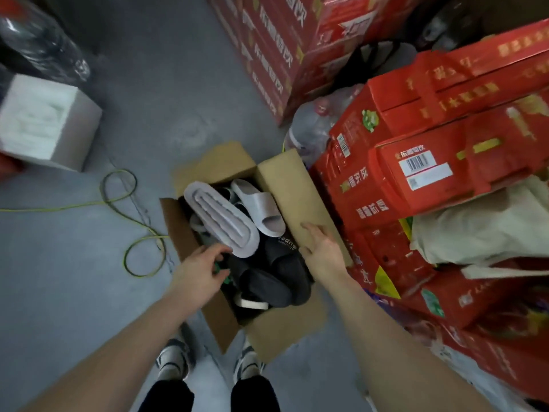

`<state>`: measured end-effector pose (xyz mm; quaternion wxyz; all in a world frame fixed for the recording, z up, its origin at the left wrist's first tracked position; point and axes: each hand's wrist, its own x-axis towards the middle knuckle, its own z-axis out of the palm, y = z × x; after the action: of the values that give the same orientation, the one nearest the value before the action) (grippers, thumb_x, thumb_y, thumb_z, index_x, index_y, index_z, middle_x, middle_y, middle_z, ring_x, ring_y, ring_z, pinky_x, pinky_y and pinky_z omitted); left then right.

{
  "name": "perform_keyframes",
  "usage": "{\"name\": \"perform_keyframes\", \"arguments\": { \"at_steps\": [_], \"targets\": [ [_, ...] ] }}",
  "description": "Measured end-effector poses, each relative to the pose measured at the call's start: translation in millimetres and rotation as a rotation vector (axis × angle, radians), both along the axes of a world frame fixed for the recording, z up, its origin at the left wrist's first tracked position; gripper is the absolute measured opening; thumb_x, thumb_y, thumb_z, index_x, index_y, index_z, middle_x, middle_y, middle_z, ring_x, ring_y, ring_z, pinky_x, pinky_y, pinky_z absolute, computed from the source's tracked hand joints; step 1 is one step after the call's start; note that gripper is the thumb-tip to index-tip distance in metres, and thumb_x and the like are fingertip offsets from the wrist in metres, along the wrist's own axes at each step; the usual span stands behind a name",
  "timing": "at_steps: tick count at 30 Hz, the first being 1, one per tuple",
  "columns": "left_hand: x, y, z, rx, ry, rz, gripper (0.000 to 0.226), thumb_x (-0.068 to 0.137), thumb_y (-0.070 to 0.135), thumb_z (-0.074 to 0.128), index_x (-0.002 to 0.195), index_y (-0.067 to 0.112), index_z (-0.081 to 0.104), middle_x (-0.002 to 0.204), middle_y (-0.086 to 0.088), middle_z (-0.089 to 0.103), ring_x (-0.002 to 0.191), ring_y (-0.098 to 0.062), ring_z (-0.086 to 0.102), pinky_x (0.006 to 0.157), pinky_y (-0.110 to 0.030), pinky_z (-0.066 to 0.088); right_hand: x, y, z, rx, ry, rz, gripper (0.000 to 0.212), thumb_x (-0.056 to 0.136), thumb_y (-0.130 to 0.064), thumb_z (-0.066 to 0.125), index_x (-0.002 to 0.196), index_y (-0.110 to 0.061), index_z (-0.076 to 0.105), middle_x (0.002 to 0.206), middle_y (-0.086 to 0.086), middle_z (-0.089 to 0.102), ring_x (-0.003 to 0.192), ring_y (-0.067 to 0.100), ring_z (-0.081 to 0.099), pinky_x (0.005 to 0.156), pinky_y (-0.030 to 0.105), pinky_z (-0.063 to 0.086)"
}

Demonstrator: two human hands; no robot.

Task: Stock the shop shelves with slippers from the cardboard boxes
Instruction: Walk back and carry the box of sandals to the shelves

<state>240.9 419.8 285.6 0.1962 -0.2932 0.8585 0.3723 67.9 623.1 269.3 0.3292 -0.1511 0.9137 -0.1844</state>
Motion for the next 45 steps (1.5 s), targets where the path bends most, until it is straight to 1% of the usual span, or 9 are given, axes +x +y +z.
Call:
{"name": "perform_keyframes", "arguments": {
  "at_steps": [15, 18, 22, 25, 29, 31, 33, 38, 45],
  "targets": [
    [-88, 50, -148, 0.084, 0.063, 0.049, 0.047, 0.086, 0.025, 0.068, 0.128, 0.036, 0.05, 0.11, 0.009, 0.059, 0.095, -0.012, 0.061, 0.084, -0.037, 0.051, -97, -5, -174, 0.325, 0.091, 0.077, 0.081, 0.094, -0.027, 0.057, 0.158, -0.022, 0.007, 0.16, 0.026, 0.01, 0.15, 0.038, 0.008, 0.121, 0.043, 0.012],
    [-79, 49, -151, 0.089, 0.053, 0.062, 0.047, 0.087, 0.024, 0.068, 0.13, 0.034, 0.05, 0.111, 0.006, 0.058, 0.095, -0.013, 0.061, 0.084, -0.032, 0.051, -97, -6, -176, 0.375, 0.102, 0.073, 0.083, 0.091, -0.028, 0.057, 0.157, -0.022, 0.007, 0.154, 0.024, 0.024, 0.143, 0.04, 0.023, 0.118, 0.046, 0.019],
    [-60, 47, -138, 0.103, 0.033, 0.143, 0.046, 0.088, 0.021, 0.067, 0.129, 0.034, 0.052, 0.113, 0.005, 0.057, 0.094, -0.012, 0.059, 0.084, -0.03, 0.051, -79, -7, -156, 0.229, 0.206, 0.048, 0.078, 0.083, -0.013, 0.064, 0.151, -0.027, 0.031, 0.128, 0.014, 0.037, 0.107, 0.038, 0.053, 0.098, 0.045, 0.044],
    [-42, 44, -123, -0.012, 0.065, 0.184, 0.048, 0.083, 0.013, 0.07, 0.127, 0.028, 0.057, 0.116, -0.002, 0.058, 0.103, -0.023, 0.056, 0.089, -0.035, 0.049, -55, -12, -139, 0.161, 0.183, 0.167, 0.075, 0.08, -0.002, 0.063, 0.146, -0.03, 0.042, 0.128, 0.012, 0.04, 0.102, 0.036, 0.057, 0.09, 0.043, 0.049],
    [-4, 31, -116, -0.424, 0.042, 0.312, 0.057, 0.069, 0.0, 0.073, 0.12, 0.024, 0.063, 0.132, -0.016, 0.047, 0.125, -0.041, 0.038, 0.102, -0.053, 0.041, -28, -20, -135, 0.189, 0.134, 0.294, 0.07, 0.085, -0.005, 0.063, 0.145, -0.034, 0.043, 0.127, 0.009, 0.047, 0.11, 0.033, 0.055, 0.085, 0.04, 0.05],
    [16, 24, -120, -0.472, -0.058, 0.431, 0.065, 0.073, 0.0, 0.069, 0.129, 0.031, 0.055, 0.148, -0.018, 0.028, 0.14, -0.042, 0.019, 0.107, -0.055, 0.033, -23, -24, -140, 0.202, 0.171, 0.317, 0.07, 0.086, -0.006, 0.063, 0.146, -0.035, 0.041, 0.125, 0.01, 0.052, 0.113, 0.033, 0.053, 0.085, 0.041, 0.049],
    [34, 19, -132, -0.372, -0.163, 0.547, 0.074, 0.079, -0.004, 0.064, 0.136, 0.038, 0.046, 0.155, -0.015, 0.013, 0.14, -0.042, 0.022, 0.104, -0.052, 0.039, -21, -27, -148, 0.226, 0.209, 0.35, 0.071, 0.088, -0.007, 0.062, 0.148, -0.037, 0.038, 0.121, 0.01, 0.055, 0.112, 0.033, 0.053, 0.084, 0.041, 0.048],
    [51, 14, -157, -0.053, -0.251, 0.647, 0.072, 0.088, -0.002, 0.049, 0.142, 0.045, 0.038, 0.125, -0.008, 0.062, 0.104, -0.029, 0.063, 0.085, -0.033, 0.049, -27, -36, -155, 0.369, 0.291, 0.476, 0.074, 0.095, -0.005, 0.049, 0.152, -0.043, 0.022, 0.094, 0.011, 0.064, 0.09, 0.031, 0.06, 0.069, 0.037, 0.045],
    [66, -8, -137, -0.091, -0.163, 0.701, 0.082, 0.084, -0.003, 0.047, 0.148, 0.045, 0.029, 0.117, -0.015, 0.067, 0.099, -0.034, 0.063, 0.091, -0.041, 0.052, -24, -48, -112, 0.374, 0.257, 0.411, 0.077, 0.084, -0.006, 0.062, 0.151, -0.033, 0.034, 0.099, 0.016, 0.07, 0.092, 0.036, 0.064, 0.081, 0.04, 0.049]
  ]
}}
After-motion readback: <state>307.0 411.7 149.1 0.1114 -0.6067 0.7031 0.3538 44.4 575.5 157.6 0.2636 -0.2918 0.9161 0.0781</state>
